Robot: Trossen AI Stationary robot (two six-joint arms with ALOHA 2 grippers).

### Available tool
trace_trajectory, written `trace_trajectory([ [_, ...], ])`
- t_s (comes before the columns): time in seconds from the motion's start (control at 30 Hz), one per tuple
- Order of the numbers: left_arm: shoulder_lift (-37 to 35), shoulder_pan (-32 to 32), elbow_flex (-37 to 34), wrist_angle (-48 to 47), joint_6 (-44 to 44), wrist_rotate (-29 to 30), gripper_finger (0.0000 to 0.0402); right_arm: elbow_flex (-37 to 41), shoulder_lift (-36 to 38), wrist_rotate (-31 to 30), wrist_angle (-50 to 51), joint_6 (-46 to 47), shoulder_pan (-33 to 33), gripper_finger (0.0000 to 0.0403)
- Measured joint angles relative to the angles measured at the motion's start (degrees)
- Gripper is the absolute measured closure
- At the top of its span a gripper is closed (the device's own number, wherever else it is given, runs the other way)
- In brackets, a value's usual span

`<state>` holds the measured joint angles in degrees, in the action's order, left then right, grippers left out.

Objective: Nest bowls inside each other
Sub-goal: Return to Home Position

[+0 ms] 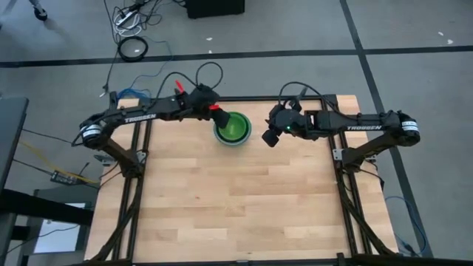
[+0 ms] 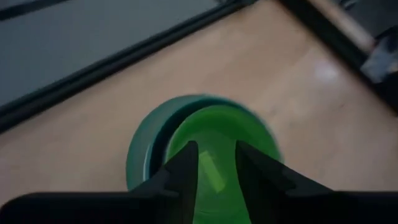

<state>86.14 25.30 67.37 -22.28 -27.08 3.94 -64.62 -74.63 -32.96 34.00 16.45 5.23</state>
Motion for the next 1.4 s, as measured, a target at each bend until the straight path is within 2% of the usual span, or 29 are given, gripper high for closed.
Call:
trace_trajectory([
  [0.2,-8.07,-0.64,0.00,0.24,2.28,-3.04,0.0285,0.00,0.00,0.01,-0.11,-0.13,-1.25,0.0277],
  [0.4,-18.10,-2.92,0.00,0.23,5.70,-3.45,0.0285,0.00,0.00,0.05,-1.99,-1.60,-2.25,0.0277],
  [0.5,-22.76,-4.56,0.00,0.24,8.52,-3.43,0.0285,0.00,0.00,1.38,-3.51,2.79,-3.20,0.0277],
  [0.6,-27.15,-7.46,0.00,0.20,15.34,-3.40,0.0285,0.00,0.00,7.37,-12.00,-2.40,-5.26,0.0275],
  [0.77,-33.81,-12.86,0.00,2.42,20.22,-3.58,0.0285,0.00,2.21,25.86,-28.65,-14.50,-9.64,0.0276],
  [0.83,-36.81,-14.50,0.00,2.89,21.01,-3.40,0.0285,0.00,4.56,28.78,-32.35,-15.75,-10.84,0.0276],
  [0.93,-41.49,-16.37,0.00,3.12,21.56,-3.40,0.0285,0.00,10.07,30.12,-32.49,-16.55,-11.65,0.0275],
  [1.13,-52.78,-17.22,-0.02,-1.11,23.91,-3.47,0.0285,-0.04,27.05,33.56,-23.78,-16.56,-11.12,0.0276],
  [1.2,-57.21,-17.22,-0.14,-3.02,23.60,-5.79,0.0285,-0.04,32.12,36.64,-20.97,-17.04,-11.17,0.0275],
  [1.27,-61.37,-17.22,-1.01,-4.25,22.49,-10.60,0.0285,0.14,36.41,38.95,-18.71,-17.69,-11.57,0.0276],
  [1.4,-69.20,-16.98,-7.28,-1.75,20.01,-13.95,0.0285,3.72,42.04,39.10,-18.37,-18.60,-11.97,0.0276],
])
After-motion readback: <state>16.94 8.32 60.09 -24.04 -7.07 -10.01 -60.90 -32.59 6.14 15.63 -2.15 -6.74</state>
